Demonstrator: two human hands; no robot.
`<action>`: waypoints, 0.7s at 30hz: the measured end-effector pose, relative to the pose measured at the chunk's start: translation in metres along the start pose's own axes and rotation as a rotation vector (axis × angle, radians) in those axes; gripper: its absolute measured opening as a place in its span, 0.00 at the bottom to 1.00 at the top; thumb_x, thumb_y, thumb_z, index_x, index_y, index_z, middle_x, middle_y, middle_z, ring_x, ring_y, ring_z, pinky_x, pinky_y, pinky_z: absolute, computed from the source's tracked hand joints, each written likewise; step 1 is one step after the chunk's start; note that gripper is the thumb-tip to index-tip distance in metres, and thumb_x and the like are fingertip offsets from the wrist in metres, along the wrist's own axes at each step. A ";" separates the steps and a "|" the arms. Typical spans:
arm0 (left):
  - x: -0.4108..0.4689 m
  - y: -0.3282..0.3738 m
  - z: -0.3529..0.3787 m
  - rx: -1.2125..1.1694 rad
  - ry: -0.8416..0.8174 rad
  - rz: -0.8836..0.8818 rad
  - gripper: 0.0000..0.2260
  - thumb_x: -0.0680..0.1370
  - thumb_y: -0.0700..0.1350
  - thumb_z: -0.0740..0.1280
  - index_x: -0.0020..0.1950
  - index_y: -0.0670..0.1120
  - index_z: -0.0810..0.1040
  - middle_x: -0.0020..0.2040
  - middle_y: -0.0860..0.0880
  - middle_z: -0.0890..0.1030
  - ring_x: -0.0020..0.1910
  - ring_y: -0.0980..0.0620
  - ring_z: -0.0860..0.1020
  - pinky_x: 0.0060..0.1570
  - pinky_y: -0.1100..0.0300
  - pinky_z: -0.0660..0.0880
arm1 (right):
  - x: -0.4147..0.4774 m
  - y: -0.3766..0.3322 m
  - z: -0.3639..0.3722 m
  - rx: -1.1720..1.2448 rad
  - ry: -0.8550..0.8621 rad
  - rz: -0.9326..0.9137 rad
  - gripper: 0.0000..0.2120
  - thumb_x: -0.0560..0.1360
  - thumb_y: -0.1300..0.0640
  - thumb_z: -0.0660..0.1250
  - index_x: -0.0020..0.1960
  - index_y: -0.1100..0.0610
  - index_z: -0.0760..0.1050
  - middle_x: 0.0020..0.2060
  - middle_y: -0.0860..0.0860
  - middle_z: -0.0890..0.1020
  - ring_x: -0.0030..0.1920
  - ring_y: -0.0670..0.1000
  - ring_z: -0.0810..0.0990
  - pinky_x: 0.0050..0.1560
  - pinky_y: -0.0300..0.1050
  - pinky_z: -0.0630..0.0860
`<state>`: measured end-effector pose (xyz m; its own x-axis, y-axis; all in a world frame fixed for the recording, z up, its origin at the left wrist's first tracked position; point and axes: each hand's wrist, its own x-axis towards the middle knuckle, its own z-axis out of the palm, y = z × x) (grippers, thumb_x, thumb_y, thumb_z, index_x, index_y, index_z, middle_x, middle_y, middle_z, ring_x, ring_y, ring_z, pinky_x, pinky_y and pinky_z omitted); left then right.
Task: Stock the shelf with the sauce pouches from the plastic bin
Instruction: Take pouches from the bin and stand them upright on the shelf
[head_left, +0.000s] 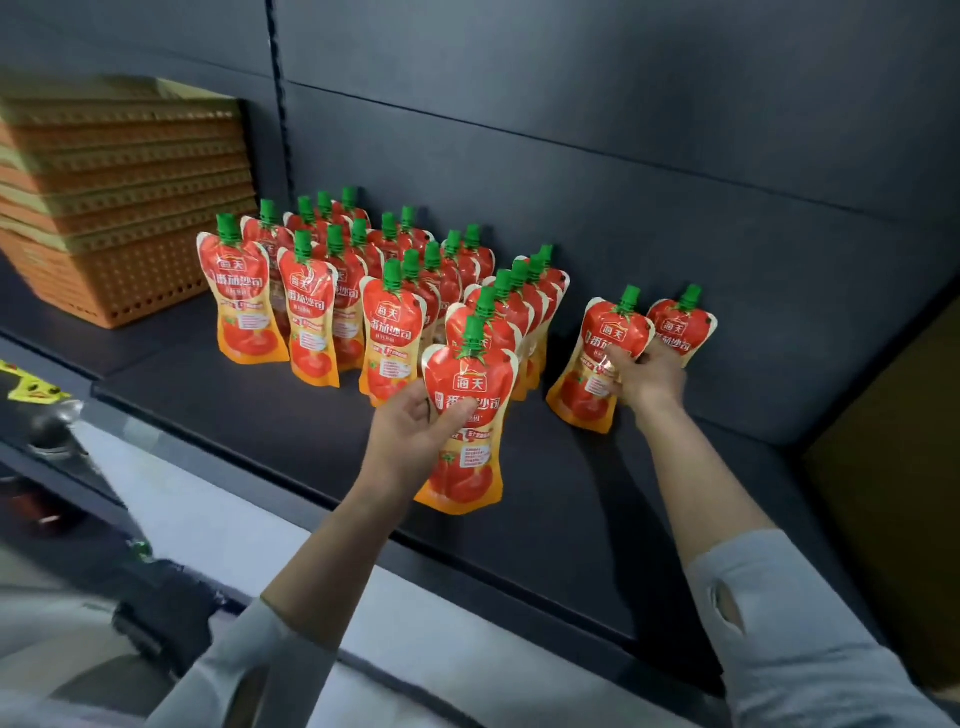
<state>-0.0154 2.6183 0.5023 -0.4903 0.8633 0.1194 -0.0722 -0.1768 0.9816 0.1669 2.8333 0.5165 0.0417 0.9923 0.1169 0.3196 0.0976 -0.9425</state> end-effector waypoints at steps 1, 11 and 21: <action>0.000 -0.001 0.002 0.014 -0.002 0.007 0.11 0.75 0.39 0.70 0.57 0.43 0.80 0.51 0.49 0.85 0.50 0.52 0.84 0.53 0.51 0.81 | 0.011 0.001 0.004 -0.022 0.000 -0.003 0.10 0.76 0.54 0.72 0.57 0.51 0.78 0.52 0.50 0.82 0.53 0.55 0.83 0.54 0.57 0.82; -0.006 -0.003 0.013 0.032 -0.090 0.019 0.12 0.75 0.40 0.70 0.59 0.44 0.80 0.53 0.50 0.85 0.54 0.52 0.83 0.55 0.53 0.79 | 0.044 0.008 0.021 -0.204 -0.013 -0.094 0.18 0.79 0.58 0.68 0.67 0.56 0.69 0.62 0.55 0.80 0.63 0.58 0.78 0.66 0.59 0.73; 0.000 -0.009 0.043 0.032 -0.181 0.017 0.11 0.76 0.40 0.70 0.58 0.47 0.79 0.52 0.52 0.85 0.52 0.56 0.82 0.48 0.64 0.79 | -0.054 -0.039 -0.030 -0.079 0.032 -0.383 0.13 0.79 0.48 0.67 0.61 0.51 0.76 0.53 0.45 0.82 0.54 0.44 0.80 0.55 0.43 0.78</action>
<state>0.0223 2.6403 0.5002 -0.3264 0.9320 0.1579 -0.0359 -0.1792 0.9832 0.1807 2.7735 0.5564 -0.0658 0.8823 0.4661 0.3898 0.4527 -0.8019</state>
